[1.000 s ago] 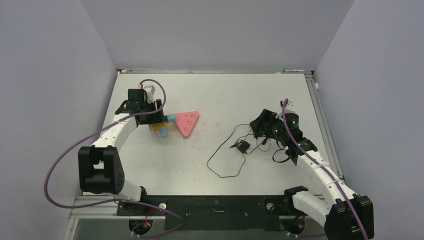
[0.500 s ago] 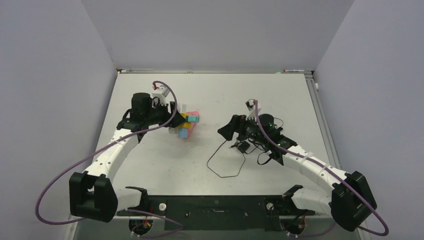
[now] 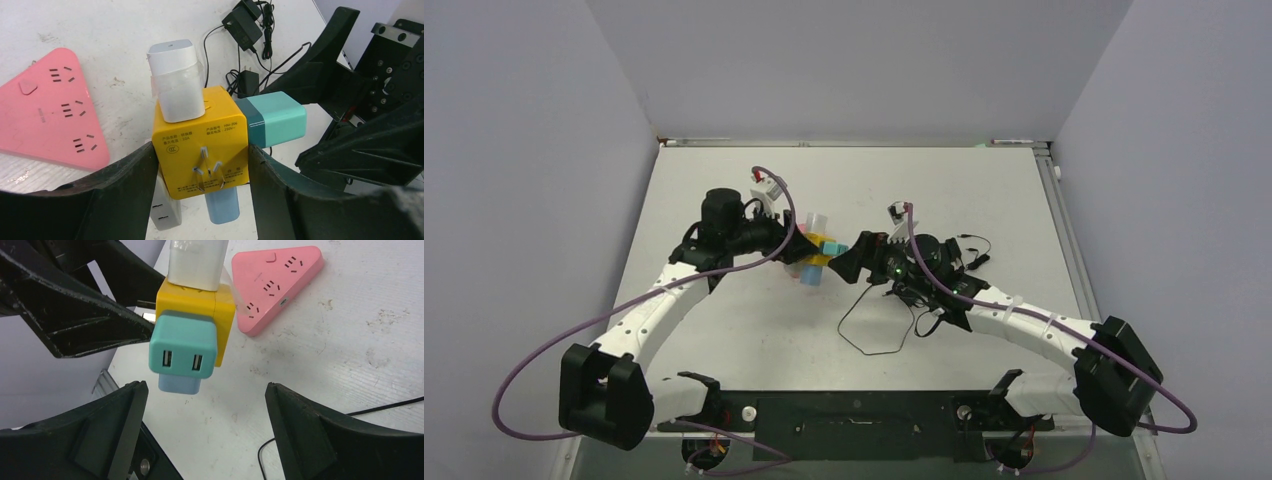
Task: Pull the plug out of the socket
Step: Pick up the socket from the center of the board.
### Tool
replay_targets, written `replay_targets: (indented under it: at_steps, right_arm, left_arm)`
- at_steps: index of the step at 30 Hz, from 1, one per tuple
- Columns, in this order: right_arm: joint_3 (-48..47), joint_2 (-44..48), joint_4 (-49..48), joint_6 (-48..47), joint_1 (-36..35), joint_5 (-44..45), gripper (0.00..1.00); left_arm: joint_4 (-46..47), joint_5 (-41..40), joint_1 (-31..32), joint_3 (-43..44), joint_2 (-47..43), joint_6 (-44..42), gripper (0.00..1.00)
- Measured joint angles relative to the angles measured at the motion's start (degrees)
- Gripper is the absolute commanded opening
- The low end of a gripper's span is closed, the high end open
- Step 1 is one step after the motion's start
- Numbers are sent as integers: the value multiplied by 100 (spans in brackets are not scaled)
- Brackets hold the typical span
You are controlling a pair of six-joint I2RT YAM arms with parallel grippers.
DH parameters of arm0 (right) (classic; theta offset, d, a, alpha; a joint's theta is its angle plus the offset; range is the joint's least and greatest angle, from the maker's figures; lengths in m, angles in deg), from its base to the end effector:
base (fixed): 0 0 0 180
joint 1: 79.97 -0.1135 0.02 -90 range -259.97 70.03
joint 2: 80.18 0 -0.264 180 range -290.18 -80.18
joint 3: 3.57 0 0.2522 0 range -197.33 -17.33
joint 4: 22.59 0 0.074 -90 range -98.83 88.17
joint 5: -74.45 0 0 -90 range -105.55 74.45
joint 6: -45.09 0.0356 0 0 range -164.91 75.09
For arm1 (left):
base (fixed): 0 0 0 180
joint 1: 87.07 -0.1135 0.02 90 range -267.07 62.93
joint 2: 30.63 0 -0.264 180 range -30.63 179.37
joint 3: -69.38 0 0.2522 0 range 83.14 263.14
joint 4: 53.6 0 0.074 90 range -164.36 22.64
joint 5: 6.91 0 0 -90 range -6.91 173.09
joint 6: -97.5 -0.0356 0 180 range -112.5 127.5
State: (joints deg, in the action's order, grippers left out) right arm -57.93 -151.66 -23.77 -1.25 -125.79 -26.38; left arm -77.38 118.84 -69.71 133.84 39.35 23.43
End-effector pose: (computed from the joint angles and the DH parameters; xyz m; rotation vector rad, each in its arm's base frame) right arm 0.1917 0.2069 0.2597 -0.1840 2.0332 1.2184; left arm 0.2519 -0.1005 0.2869 0.4212 2.0873 -0.9975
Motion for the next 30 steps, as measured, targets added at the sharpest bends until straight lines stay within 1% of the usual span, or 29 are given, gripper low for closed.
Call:
replay_targets:
  at_steps: [6, 7, 9, 10, 19, 28, 30]
  right_arm:
    - [-98, -122, -50, 166, 0, 144, 98]
    - [-114, -122, -68, 190, 0, 164, 100]
    - [-125, -122, -160, 221, 0, 190, 94]
    - [-125, -122, -197, 234, 0, 205, 92]
    - [-129, -251, -326, 404, 0, 205, 80]
    - [-131, -389, -396, 533, 0, 197, 70]
    - [-131, -396, -424, 560, 0, 197, 65]
  left_arm:
    - [4, 33, 173, 0, 103, 4, 31]
    - [-2, 33, 192, 0, 127, 2, 31]
    - [-7, 31, 212, 0, 153, 2, 31]
    - [-4, 31, 221, 0, 162, 4, 31]
    - [-4, 28, 260, 0, 168, 0, 30]
    - [-4, 9, 284, 0, 214, 0, 30]
    - [-4, 7, 284, 0, 214, -2, 30]
